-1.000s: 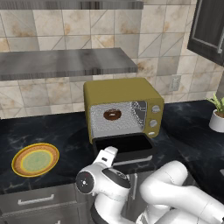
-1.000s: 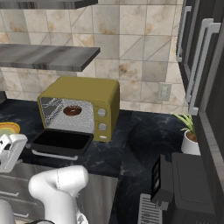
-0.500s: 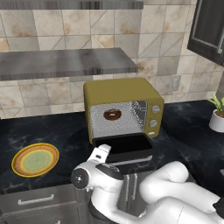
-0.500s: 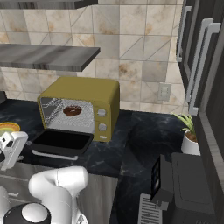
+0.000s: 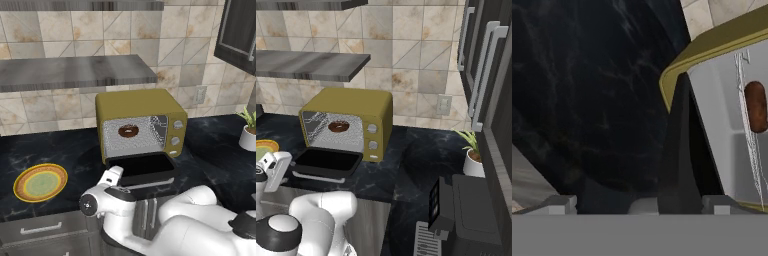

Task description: Pick up the bagel from the plate, place it on the toaster oven rack, close the door, and set the timer.

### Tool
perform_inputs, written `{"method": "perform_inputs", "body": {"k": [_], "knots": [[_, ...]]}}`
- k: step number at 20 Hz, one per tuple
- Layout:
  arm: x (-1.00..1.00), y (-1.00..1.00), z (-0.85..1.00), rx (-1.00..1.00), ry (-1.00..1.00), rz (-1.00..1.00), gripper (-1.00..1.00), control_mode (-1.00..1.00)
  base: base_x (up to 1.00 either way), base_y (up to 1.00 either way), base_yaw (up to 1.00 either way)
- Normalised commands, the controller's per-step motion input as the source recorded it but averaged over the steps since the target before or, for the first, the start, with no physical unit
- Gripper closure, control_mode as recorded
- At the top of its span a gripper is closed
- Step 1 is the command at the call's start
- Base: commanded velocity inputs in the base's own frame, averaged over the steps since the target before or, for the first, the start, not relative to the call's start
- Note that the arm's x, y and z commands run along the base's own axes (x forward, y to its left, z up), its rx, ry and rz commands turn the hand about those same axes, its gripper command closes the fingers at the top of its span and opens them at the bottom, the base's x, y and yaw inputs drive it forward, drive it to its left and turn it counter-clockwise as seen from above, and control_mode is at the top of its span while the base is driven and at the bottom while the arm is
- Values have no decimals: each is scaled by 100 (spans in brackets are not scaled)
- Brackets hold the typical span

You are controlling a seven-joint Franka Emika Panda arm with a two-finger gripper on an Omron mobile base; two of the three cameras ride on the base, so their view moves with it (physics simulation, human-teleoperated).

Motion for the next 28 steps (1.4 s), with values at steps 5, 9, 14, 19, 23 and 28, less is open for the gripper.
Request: {"method": "perform_inputs", "body": {"k": [5,9,14,19,23,28], "knots": [[28,0,-4,0,-1,0,-100,-100,0,0,0],[15,0,0,-1,0,0,-100,-100,0,0,0],[7,0,-1,-2,-2,0,-100,-100,0,0,0],[4,-3,0,-1,-6,0,-100,-100,0,0,0],[9,-11,0,0,-3,0,-100,-100,0,0,0],[8,-16,5,0,0,0,-100,-100,0,0,0]]}}
